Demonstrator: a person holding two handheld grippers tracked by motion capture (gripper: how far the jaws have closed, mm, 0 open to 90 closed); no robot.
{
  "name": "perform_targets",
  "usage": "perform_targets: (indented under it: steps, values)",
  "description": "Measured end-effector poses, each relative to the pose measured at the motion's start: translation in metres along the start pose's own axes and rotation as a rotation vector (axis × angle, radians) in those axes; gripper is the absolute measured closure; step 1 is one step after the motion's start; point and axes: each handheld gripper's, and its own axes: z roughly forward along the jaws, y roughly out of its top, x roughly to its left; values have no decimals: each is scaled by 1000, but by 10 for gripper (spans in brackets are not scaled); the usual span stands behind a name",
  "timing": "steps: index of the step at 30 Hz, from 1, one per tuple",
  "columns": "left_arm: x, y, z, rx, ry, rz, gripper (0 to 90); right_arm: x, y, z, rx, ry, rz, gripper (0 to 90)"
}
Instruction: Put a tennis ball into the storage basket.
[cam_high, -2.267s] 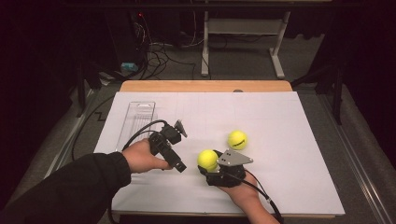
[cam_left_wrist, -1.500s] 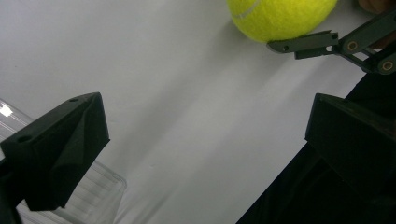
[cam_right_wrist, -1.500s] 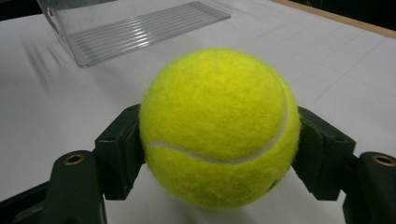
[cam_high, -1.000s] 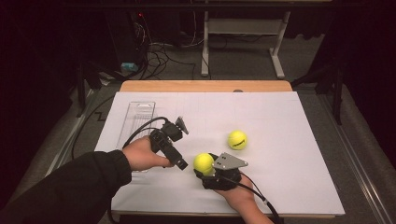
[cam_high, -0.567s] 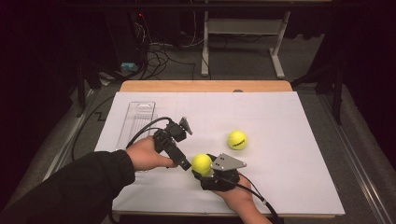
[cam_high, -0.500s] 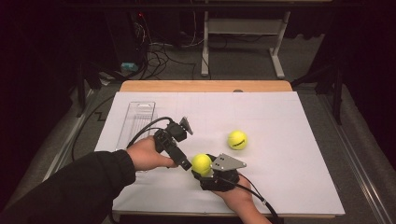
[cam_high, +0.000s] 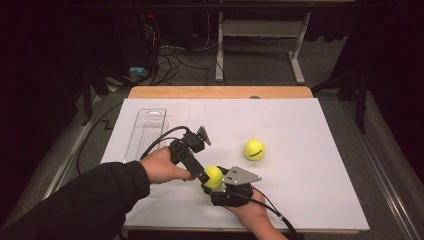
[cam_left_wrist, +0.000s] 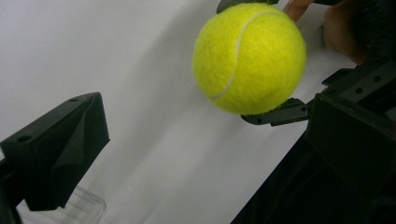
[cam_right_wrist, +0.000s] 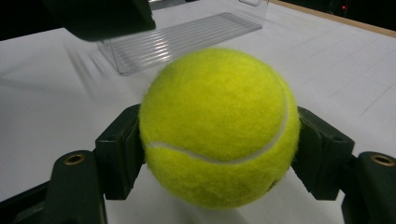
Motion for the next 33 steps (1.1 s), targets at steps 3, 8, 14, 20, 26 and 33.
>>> perform_targets:
  steps: [3, 8, 14, 20, 26, 33]
  values:
    - [-1, 2, 2, 2, -4, -4, 4, 1, 1, 0, -4, 5, -2, 276]
    - [-3, 4, 5, 5, -10, -3, 4, 1, 2, -2, -11, 8, 0, 276]
    - [-5, 6, 7, 7, -18, 0, 4, 2, 3, -2, -22, 7, 0, 276]
    - [-6, 9, 9, 13, -25, -1, 4, 3, 3, -3, -29, 13, 8, 276]
    - [-8, 11, 12, 21, -33, -1, 4, 4, 4, -3, -29, 9, -4, 276]
    - [-8, 13, 15, 19, -37, -2, 4, 4, 5, -3, -35, 10, -6, 276]
